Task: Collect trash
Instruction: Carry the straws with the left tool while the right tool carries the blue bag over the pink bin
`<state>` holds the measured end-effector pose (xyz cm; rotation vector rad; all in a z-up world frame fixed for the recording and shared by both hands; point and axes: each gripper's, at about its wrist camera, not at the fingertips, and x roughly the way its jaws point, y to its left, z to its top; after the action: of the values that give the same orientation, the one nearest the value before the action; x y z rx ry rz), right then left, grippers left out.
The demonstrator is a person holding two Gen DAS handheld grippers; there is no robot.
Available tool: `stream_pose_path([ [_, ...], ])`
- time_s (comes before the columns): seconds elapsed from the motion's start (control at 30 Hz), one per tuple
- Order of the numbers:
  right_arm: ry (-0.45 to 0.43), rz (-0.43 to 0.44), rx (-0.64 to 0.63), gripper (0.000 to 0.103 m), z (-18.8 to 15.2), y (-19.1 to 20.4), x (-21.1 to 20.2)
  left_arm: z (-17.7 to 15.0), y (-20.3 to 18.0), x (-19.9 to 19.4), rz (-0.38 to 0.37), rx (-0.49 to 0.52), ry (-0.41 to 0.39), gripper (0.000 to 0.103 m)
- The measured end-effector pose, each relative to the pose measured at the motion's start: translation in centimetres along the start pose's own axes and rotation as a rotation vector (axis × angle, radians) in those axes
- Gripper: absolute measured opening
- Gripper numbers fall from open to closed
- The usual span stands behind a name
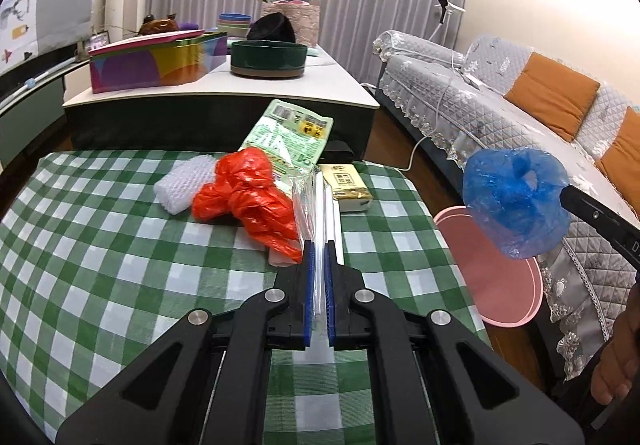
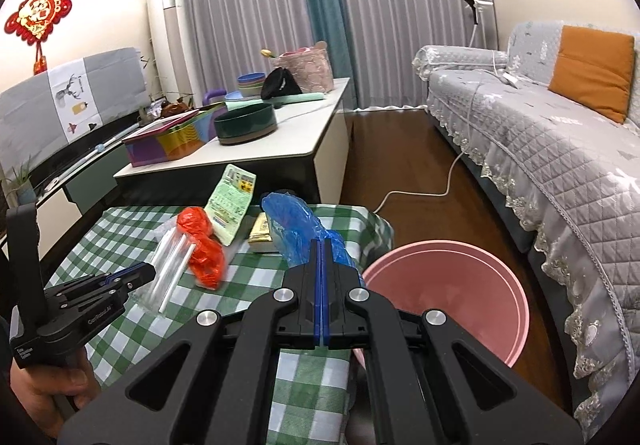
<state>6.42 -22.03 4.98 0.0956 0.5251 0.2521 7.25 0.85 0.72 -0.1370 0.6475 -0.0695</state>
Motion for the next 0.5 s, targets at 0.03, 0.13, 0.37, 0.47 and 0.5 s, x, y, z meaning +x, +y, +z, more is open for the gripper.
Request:
stream_pose_path([
  [0.03,0.001,-0.002,0.002,0.000,-0.1,-0.2,0.0,0.0,-0.2,0.1,-0.002,0.003,0.001,0.005],
  [0.13,0.002,-0.008,0.009,0.000,-0.2,-0.7,0.0,-0.1,-0.7,0.3,-0.008,0.009,0.004,0.005],
  [0.37,0.001,-0.021,0.025,0.000,-0.2,-1.6,0.2,-0.2,-1.6,0.9,-0.019,0.020,0.012,0.005],
  [0.47,0.001,-0.025,0.030,0.000,-0.3,-1.8,0.4,-0.2,-1.8,1.2,-0.023,0.024,0.014,0.005],
  [0.5,0.001,-0.025,0.031,0.000,-0.3,-1.8,0.4,-0.2,-1.8,1.3,-0.023,0.024,0.015,0.005],
])
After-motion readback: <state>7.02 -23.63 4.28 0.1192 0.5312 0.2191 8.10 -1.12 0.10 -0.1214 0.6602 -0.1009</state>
